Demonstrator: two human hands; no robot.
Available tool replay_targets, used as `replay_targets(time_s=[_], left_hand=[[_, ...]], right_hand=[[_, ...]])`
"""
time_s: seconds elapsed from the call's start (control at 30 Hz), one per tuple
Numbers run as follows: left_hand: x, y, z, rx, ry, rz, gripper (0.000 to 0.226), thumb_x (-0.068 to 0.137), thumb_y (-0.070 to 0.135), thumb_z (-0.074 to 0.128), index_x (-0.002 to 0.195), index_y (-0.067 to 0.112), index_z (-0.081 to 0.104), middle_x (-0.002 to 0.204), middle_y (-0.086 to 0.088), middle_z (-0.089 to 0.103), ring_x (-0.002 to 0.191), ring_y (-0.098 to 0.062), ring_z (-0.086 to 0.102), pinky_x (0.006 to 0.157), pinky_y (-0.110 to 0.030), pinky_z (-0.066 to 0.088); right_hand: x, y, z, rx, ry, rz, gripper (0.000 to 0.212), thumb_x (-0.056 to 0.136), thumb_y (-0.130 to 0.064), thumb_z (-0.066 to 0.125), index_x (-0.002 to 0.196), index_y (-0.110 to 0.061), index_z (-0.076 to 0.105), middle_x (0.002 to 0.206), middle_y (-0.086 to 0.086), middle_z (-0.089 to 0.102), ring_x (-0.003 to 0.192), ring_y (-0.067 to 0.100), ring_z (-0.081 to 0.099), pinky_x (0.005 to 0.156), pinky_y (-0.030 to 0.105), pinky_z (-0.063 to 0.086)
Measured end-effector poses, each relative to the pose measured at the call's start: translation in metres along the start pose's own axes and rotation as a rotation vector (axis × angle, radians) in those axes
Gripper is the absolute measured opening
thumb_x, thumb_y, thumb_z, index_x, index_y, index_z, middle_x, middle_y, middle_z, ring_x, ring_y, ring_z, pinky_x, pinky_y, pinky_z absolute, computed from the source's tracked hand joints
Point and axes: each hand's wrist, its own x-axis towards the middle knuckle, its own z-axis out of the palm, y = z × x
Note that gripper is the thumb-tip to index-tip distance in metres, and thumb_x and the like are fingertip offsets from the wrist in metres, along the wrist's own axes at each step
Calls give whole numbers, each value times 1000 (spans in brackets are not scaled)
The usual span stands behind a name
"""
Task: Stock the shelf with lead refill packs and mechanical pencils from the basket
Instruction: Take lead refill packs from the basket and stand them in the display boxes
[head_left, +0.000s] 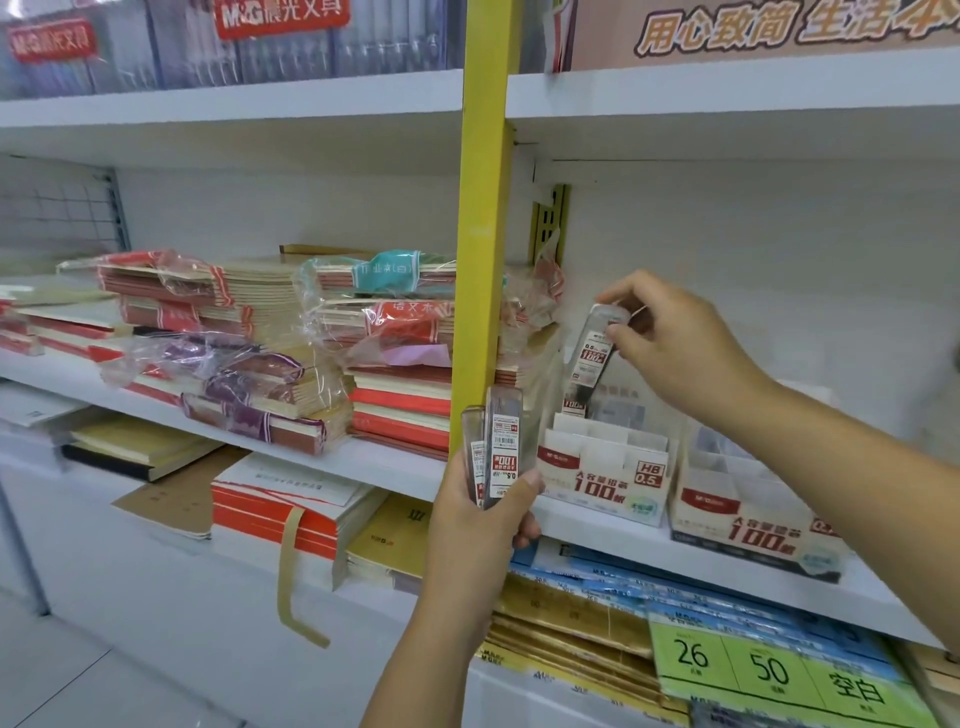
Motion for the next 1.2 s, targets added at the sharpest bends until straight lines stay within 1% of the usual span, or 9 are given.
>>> replay_targets(time_s=[0.13,0.23,0.47,0.53,0.67,0.77,0.97,1.07,1.2], left_hand=[[2,-3,0,17,-22,-3,25,90,28,71,106,45,62,85,3,74,59,-3,61,56,-16,51],[1,-2,0,50,-58,-1,20,91,34,69,99,51,61,88,2,74,61,-3,62,58,-16,52],[-2,4,1,96,-113,7,18,96,34,63,100,51,60,88,6,75,62,-2,64,57,-14,51],[-4,6,2,97,-144,15,21,96,31,65,99,52,61,94,6,76,61,-3,63,57,-18,51],[-8,10,5,83,-202,22,22,94,24,69,99,46,64,93,0,77,59,-9,63,62,-31,53],[-13,13,6,68,-223,20,24,90,24,74,101,43,65,90,0,76,60,-10,65,60,-30,53],[-19,20,-3,-71,-155,14,28,85,23,69,104,44,70,90,-15,73,64,-13,57,55,-23,48],[-18,24,-10,-110,-122,25,19,90,29,69,104,42,70,70,-8,64,60,-10,54,53,-20,46],[-17,27,-17,-55,-56,73,21,95,22,67,102,41,67,65,0,60,56,-8,50,53,-19,47]], right_hand=[[7,15,20,-69,-118,32,22,90,-15,64,108,-25,57,102,-2,51,81,8,55,71,20,46],[9,22,29,-3,-189,151,23,86,-15,70,103,-23,56,94,-1,58,80,14,59,75,35,53],[7,19,29,-415,-151,2,27,93,-31,61,119,-23,65,103,-5,45,86,14,52,70,29,40],[-4,7,21,-176,-159,5,25,93,-37,58,115,-31,66,102,-11,55,82,4,55,70,23,40],[-34,-23,6,382,-426,97,28,81,-40,70,108,-47,64,94,-21,68,85,-4,64,70,16,53],[-48,-27,4,450,-355,118,29,81,-15,75,102,-35,70,84,-9,70,74,2,65,64,17,54],[-64,-21,-20,554,-189,263,12,86,-10,69,94,-15,63,83,2,73,68,12,71,57,20,54],[-75,-25,-23,551,-221,252,12,87,-8,67,95,-16,61,84,-6,73,70,13,73,56,18,55],[-85,-30,-23,436,-335,211,20,84,-12,71,97,-25,64,84,-9,72,76,9,70,66,22,57]])
